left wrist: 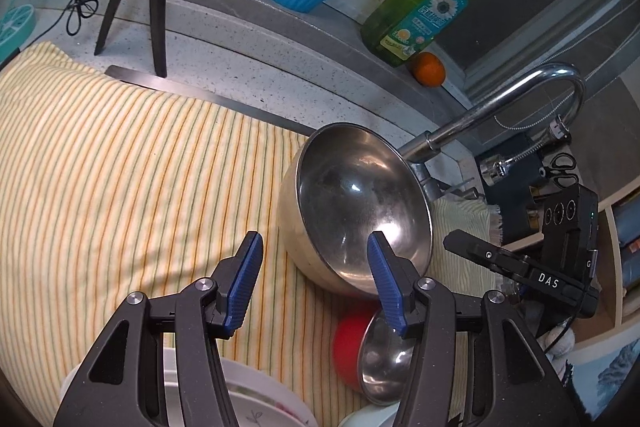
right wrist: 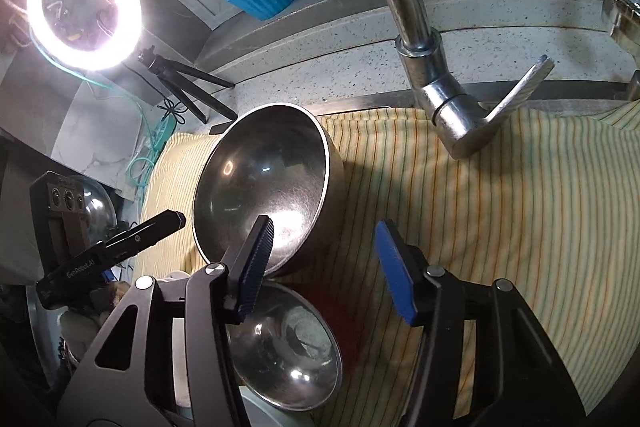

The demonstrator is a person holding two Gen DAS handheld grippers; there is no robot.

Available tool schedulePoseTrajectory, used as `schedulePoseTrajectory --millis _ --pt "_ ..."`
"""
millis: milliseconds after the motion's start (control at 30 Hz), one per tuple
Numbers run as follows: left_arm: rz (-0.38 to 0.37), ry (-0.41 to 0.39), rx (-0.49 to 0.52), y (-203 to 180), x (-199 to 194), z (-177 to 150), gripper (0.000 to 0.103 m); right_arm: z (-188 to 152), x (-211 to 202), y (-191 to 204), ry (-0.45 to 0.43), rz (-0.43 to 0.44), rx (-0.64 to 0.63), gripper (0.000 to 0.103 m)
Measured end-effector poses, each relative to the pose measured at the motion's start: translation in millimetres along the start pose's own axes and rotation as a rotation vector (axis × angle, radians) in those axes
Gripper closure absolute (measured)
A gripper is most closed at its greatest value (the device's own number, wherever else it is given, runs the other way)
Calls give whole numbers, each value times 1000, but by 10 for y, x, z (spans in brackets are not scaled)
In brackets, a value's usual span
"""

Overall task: Organize plates and bowls
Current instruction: 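Close the right gripper on the large steel bowl rim, then lift the steel bowl and lower it onto the cloth beside the plates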

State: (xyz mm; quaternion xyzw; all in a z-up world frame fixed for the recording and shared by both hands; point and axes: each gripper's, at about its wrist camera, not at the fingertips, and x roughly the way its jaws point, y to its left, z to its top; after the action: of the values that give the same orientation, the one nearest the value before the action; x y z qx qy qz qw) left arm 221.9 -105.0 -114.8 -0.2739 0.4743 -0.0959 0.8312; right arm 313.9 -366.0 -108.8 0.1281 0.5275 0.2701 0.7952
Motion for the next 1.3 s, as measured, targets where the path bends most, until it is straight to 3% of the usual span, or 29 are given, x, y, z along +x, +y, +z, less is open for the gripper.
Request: schedulePoseTrajectory --millis 67,400,567,767,1300 --pt "-5 5 -9 11 30 25 51 29 53 1 8 -2 -4 54" --pt "-4 31 5 6 181 98 57 113 213 18 46 2 -2 64" --pt "-7 45 16 8 241 112 64 112 308 89 70 -11 -18 79" --pt "-15 65 36 -6 300 111 70 107 330 109 70 -37 -18 81" --pt "-10 49 68 -3 114 124 70 29 277 299 38 -56 -34 81"
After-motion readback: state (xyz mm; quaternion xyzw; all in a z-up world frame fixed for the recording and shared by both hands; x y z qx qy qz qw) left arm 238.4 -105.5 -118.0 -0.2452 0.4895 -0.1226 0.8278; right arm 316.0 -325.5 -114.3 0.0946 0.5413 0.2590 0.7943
